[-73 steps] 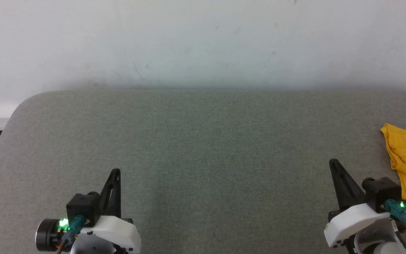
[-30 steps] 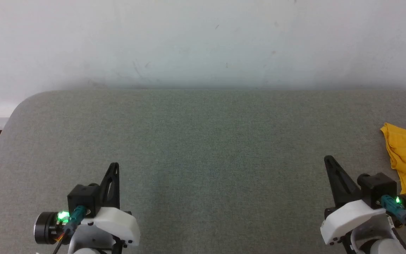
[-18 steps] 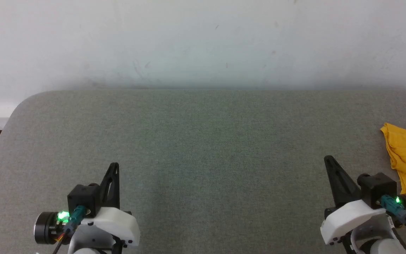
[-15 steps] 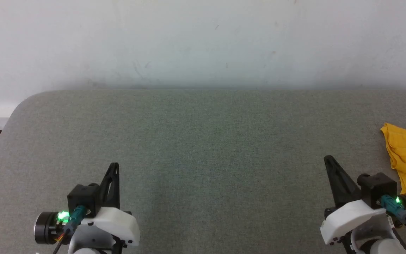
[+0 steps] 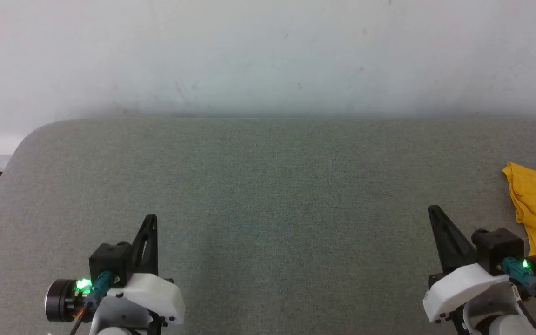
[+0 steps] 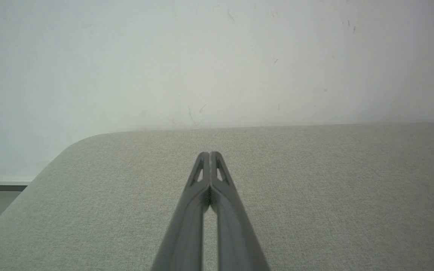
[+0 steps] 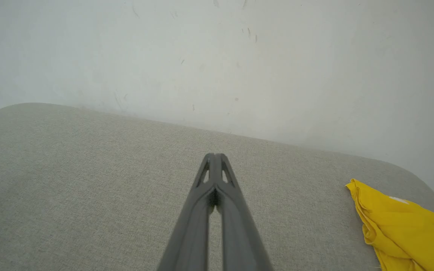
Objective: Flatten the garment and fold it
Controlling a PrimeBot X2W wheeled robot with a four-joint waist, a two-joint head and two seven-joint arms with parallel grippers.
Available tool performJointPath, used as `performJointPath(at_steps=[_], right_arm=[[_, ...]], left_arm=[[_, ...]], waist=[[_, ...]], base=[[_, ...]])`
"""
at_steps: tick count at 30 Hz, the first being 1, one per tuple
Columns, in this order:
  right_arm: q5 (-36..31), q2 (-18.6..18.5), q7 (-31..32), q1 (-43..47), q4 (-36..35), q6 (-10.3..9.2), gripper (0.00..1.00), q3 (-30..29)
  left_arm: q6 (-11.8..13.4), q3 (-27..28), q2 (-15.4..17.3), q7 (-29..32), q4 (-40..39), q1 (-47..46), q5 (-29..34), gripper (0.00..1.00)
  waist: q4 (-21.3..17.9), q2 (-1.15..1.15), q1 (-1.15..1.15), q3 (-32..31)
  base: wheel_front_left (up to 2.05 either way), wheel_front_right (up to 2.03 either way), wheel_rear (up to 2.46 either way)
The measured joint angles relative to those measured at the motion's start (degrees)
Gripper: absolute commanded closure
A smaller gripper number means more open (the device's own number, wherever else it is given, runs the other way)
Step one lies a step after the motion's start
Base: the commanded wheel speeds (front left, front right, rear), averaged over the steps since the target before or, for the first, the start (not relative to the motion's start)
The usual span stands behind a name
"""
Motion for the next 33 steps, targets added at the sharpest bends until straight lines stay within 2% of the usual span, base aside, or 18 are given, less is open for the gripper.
performJointPath(at_steps=[33], right_arm=[[0.0, 0.0, 0.0, 0.0, 0.0, 0.00, 1.00, 0.0]], left_arm=[[0.0, 0.0, 0.0, 0.0, 0.0, 0.0, 0.0, 1.00]], waist=[[0.0, 0.00, 0.00, 0.0]], base=[[0.00, 0.00, 0.00]])
